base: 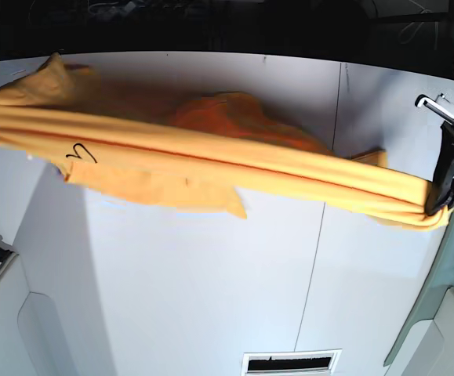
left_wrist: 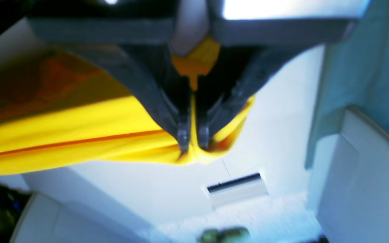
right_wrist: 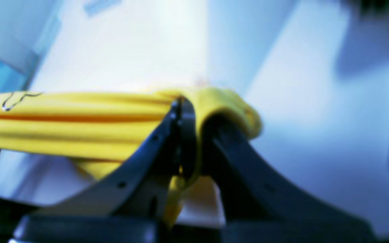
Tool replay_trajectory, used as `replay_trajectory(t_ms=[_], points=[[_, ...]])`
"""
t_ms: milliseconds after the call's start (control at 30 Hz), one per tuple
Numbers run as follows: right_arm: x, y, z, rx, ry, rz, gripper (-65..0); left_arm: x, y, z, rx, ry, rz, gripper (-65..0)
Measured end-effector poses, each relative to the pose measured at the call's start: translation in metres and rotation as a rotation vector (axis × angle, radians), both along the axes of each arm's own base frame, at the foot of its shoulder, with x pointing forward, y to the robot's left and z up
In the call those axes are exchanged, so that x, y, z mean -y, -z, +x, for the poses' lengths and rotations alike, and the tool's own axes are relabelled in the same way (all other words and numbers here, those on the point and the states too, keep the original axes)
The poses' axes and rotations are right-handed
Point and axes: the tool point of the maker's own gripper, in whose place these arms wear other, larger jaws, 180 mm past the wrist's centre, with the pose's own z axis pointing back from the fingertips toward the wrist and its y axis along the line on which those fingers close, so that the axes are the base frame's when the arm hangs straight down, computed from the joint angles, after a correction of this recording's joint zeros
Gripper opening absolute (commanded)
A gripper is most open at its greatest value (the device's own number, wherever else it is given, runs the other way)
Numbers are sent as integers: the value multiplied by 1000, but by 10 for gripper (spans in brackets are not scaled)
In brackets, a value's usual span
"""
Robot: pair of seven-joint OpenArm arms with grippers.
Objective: Layout the t-shirt on the table in an organized manner, then fold the t-shirt properly
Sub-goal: 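Lift the shirt with both grippers and swing it to lay flat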
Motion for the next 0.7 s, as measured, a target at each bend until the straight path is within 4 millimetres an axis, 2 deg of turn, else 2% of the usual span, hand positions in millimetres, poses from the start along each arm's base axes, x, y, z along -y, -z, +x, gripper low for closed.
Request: replay_trajectory(t_ms=[100,167,200,267,333,367,500,600,700], points=[[5,-24,24,85,-28,-59,-650,-12,-27,12,106,-59,-36,-650],[8,-45,50,165,-44,-109,-650,-18,-45,24,171,-89,-57,-650],[10,-55,63,204,-53,-141,-650,-20,-50,29,193,-89,-53,-650],[9,-73,91,273,-73,-195,-650,-23,-46,44,193,-86,-43,-650],[3,-81,119,310,-100,-233,-650,-27,-28,63,150,-82,-47,-650],[0,-78,134,307,-111,-240,-650,-30,-16,75,120,-83,-48,-650],[-11,-51,196,244,-140,-236,-650,-39,41,124,-7,-93,-65,-650],[-20,-15,236,163,-160,-184,-650,-49,93,155,-136,-129,-70,-650],[-35,36,255,26,-189,-124,-650,-63,144,172,-245,-205,-89,-650]])
